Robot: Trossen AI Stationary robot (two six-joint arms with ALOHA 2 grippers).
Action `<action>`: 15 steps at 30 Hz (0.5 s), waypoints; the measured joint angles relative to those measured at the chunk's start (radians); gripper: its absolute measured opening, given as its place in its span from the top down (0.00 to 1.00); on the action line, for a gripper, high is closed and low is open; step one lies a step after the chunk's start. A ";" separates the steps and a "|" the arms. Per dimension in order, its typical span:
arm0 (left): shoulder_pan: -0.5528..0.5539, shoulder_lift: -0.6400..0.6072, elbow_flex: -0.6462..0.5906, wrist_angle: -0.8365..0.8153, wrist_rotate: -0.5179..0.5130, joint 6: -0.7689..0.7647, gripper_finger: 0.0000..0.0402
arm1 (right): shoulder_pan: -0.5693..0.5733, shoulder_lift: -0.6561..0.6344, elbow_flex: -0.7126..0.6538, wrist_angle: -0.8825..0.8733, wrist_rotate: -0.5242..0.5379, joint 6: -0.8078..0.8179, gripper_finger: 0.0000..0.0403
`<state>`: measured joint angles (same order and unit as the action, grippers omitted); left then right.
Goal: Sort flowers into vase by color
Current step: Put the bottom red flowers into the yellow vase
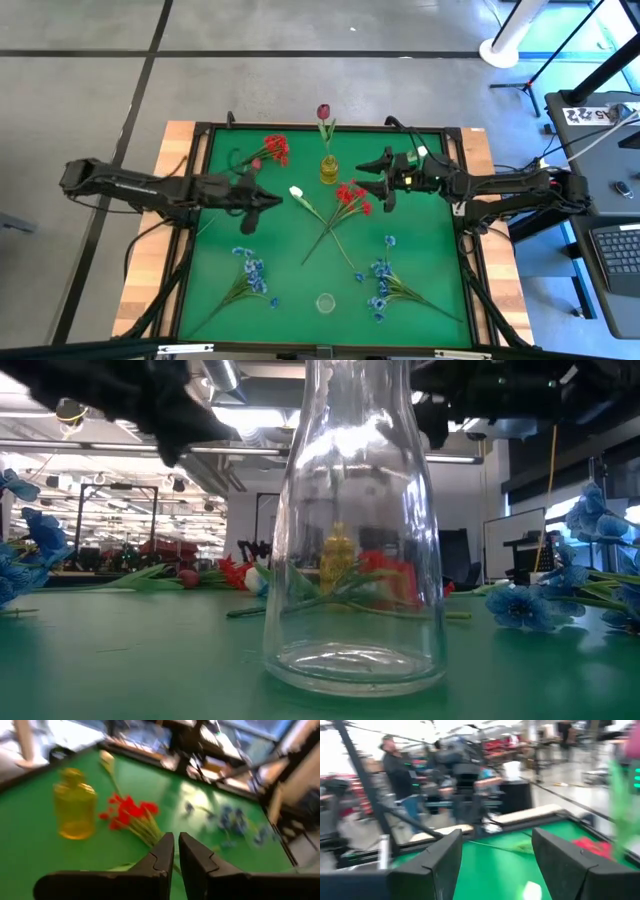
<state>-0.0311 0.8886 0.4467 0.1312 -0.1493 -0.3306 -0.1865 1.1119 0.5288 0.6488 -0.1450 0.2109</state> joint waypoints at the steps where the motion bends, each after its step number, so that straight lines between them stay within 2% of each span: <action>1: 0.000 0.051 0.025 0.001 0.019 -0.001 0.94 | -0.001 0.002 -0.005 -0.001 0.006 0.000 0.41; 3: -0.001 0.152 0.076 0.002 0.026 -0.023 0.94 | -0.005 0.004 -0.009 -0.003 0.002 0.000 0.41; 6: 0.001 0.302 0.154 0.003 -0.024 -0.066 0.94 | -0.004 0.004 -0.010 -0.002 -0.005 -0.009 0.41; 10: 0.000 0.483 0.256 -0.008 -0.016 -0.076 0.93 | -0.004 0.004 -0.010 -0.003 -0.004 -0.029 0.41; 15: -0.016 0.648 0.384 -0.071 -0.016 -0.059 0.93 | -0.004 -0.004 -0.010 -0.035 0.058 -0.033 0.41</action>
<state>-0.0470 1.5366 0.8308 0.0598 -0.1654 -0.3901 -0.1902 1.1078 0.5186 0.6137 -0.0866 0.1783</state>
